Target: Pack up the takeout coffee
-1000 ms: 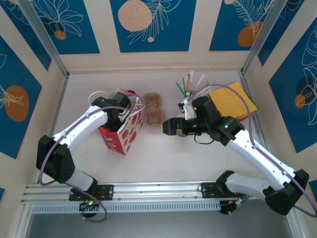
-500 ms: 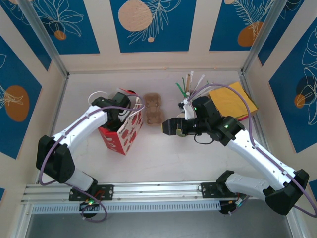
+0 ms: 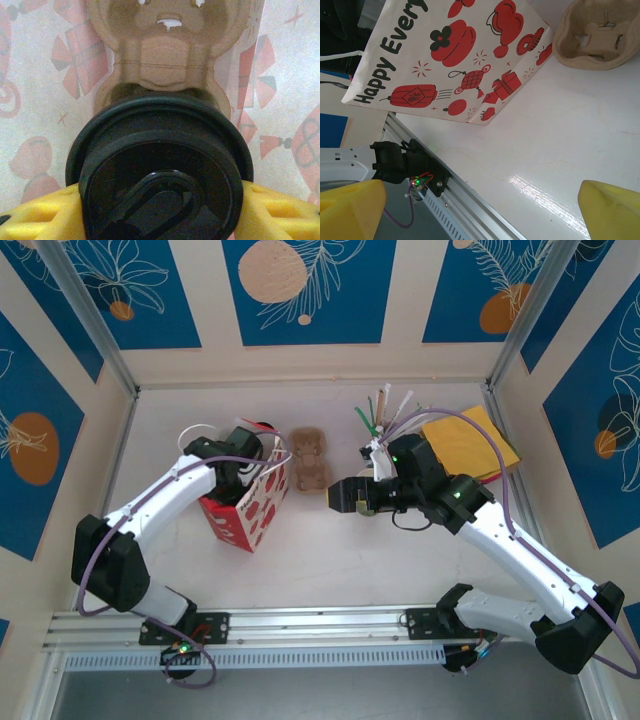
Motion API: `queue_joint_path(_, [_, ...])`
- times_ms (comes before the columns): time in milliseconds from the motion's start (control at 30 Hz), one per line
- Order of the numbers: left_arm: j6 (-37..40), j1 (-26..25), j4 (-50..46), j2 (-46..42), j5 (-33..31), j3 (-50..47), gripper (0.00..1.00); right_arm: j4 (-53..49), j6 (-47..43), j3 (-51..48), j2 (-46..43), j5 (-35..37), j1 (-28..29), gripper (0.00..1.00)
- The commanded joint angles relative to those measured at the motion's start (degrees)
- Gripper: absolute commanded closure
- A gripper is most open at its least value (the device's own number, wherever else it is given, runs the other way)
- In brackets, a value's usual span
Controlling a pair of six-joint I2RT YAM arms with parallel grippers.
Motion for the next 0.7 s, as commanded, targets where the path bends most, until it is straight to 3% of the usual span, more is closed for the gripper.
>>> queue_joint_path(0, [0.3,1.5,4.6,5.2,-1.1,-4.8,0.42,-0.8,0.2,1.0,-1.0,0.4,0.2,0.01])
queue_joint_path(667, [-0.1,1.5,5.9,6.3,-1.3,-6.0,0.43,-0.9,0.4,0.7,-1.4,0.6,0.2,0.01])
